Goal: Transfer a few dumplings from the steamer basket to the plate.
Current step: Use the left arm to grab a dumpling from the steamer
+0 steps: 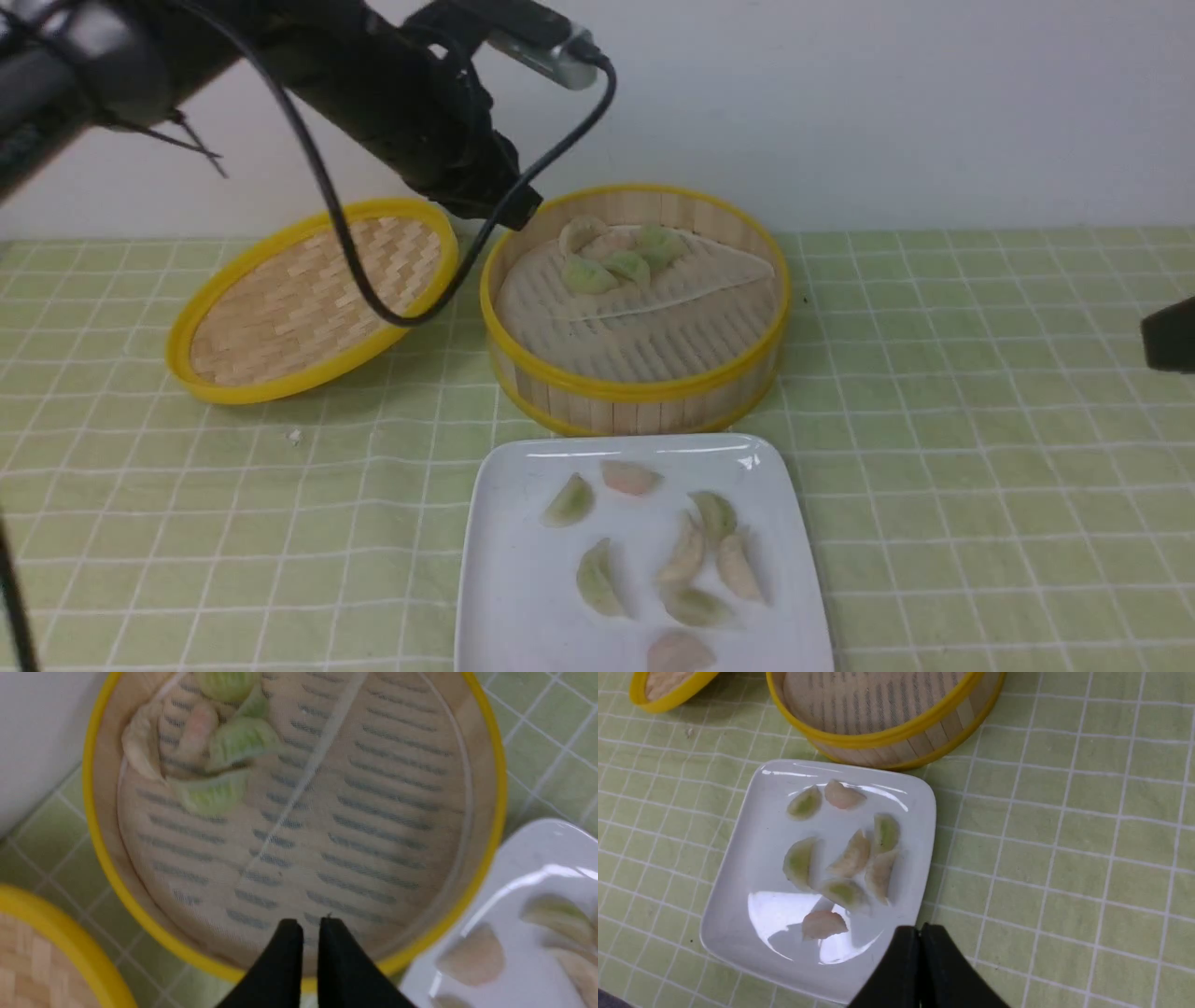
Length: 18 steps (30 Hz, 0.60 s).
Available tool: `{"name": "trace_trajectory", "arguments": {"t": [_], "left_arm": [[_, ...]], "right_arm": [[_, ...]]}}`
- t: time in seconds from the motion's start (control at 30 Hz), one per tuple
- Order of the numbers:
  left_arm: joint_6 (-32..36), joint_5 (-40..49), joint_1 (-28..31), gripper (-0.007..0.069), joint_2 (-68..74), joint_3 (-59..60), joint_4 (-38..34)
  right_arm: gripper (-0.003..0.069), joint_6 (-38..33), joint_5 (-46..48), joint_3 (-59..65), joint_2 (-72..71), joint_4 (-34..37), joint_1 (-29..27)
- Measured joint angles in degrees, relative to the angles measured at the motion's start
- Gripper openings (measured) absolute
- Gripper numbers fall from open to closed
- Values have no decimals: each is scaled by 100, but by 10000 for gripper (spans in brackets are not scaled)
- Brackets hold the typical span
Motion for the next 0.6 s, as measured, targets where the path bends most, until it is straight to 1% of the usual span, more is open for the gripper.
{"name": "trace_trajectory", "arguments": {"t": [0.1, 0.13, 0.27, 0.37, 0.47, 0.6], "left_arm": [[51, -227, -37, 165, 718, -632, 0], [65, -275, -35, 182, 847, -740, 0], [85, -592, -74, 364, 1618, -1305, 5], [87, -912, -154, 474, 2049, -1511, 5], [91, -1291, -241, 517, 2330, -1549, 5], [136, -1871, -331, 532, 2646, -1556, 5]], "right_arm": [[-15, 0, 18, -1, 0, 63, 0], [-15, 0, 18, -1, 0, 63, 0], [-15, 11, 18, -1, 0, 74, 0], [-15, 23, 18, -6, 0, 74, 0], [-15, 29, 23, -6, 0, 74, 0], [-15, 29, 23, -6, 0, 74, 0]]}}
